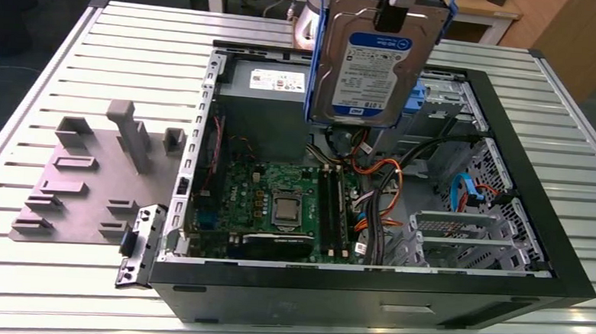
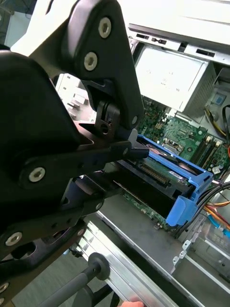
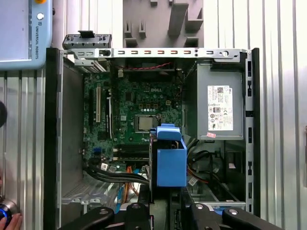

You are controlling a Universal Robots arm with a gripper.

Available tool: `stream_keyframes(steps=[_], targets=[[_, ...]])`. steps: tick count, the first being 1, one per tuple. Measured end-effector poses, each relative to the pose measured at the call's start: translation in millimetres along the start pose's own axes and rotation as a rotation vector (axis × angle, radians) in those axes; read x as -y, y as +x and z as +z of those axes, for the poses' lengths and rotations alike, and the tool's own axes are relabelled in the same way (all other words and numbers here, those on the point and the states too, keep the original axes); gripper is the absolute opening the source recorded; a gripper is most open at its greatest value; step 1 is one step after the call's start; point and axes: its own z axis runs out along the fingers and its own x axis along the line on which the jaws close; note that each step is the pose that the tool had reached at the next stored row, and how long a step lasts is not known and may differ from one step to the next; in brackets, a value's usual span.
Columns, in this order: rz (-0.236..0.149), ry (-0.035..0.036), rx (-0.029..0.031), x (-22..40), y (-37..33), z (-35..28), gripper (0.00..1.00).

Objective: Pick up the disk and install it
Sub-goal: 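Pick up the disk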

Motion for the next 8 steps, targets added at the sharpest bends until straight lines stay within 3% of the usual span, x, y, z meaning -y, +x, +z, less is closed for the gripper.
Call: stream_keyframes(steps=[8], targets=[[0.0,0.0001,-0.0029,0.0,0.9,0.0,0.35]])
